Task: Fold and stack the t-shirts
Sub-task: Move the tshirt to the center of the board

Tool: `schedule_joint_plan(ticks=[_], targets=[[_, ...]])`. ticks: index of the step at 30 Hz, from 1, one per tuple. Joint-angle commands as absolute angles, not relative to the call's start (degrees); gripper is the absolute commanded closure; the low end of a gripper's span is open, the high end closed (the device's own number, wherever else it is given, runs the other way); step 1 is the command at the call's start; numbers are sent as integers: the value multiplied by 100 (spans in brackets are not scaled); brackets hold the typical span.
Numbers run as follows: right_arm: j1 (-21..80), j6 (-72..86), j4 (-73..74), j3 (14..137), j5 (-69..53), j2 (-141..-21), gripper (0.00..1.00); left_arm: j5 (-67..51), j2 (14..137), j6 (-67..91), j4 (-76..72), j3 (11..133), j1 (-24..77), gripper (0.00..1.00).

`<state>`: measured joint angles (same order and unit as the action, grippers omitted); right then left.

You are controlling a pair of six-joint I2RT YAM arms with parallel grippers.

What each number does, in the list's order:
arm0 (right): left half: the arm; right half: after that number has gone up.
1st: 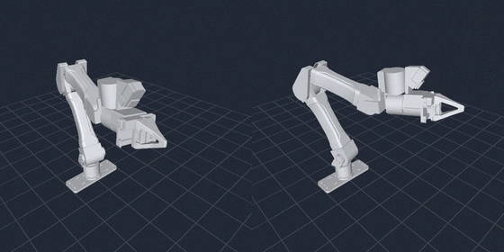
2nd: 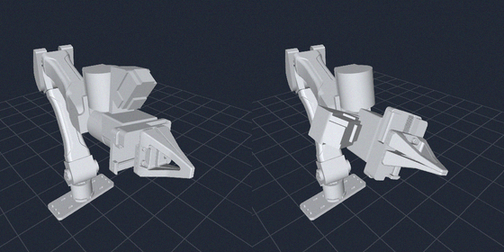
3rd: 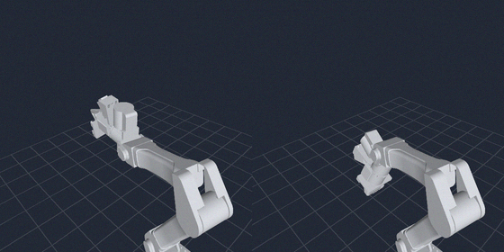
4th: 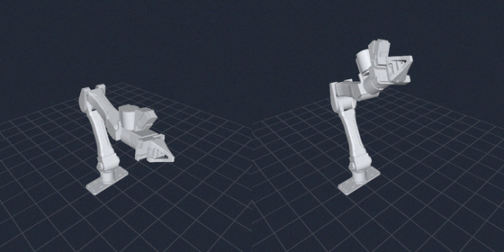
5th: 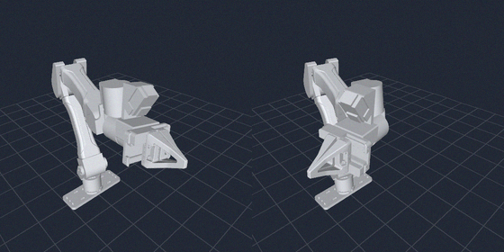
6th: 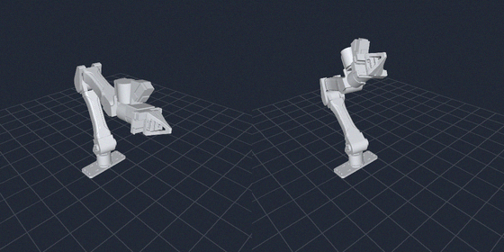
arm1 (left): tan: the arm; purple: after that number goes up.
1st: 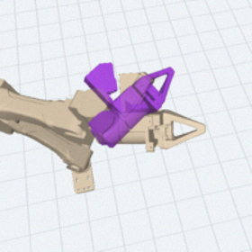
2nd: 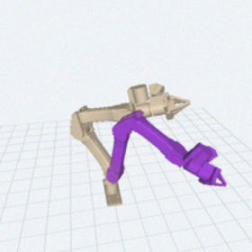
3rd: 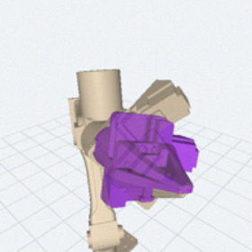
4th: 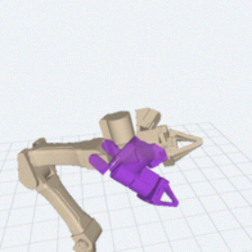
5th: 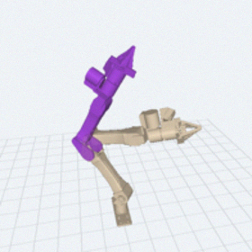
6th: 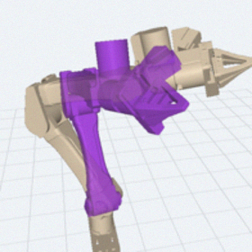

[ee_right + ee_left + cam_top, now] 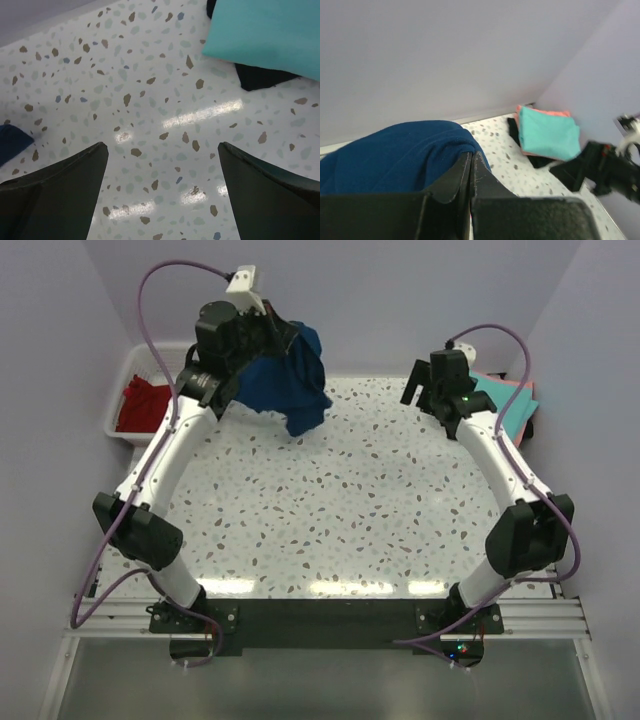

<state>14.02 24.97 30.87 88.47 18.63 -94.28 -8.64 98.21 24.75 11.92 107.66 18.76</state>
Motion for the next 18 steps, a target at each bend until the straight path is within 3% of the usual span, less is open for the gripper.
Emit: schedule_joint_plan(ticks=[1, 13, 16, 18], targets=[[1187, 2663, 3067, 9132, 2320, -8851, 4, -1397, 9220, 2048, 923, 11144, 2424, 100], [1002, 2751, 2980, 8640, 2760, -8262, 4, -1969, 9203, 1327, 1301, 11856, 3691, 100], [993, 2742, 2962, 8605, 2760, -8235, 4, -1199, 9062, 1310, 1318, 11586, 3700, 100], [984, 2751, 2953, 8596, 2655, -8288, 4, -13, 8948, 1344, 1292, 11139, 3700, 100]])
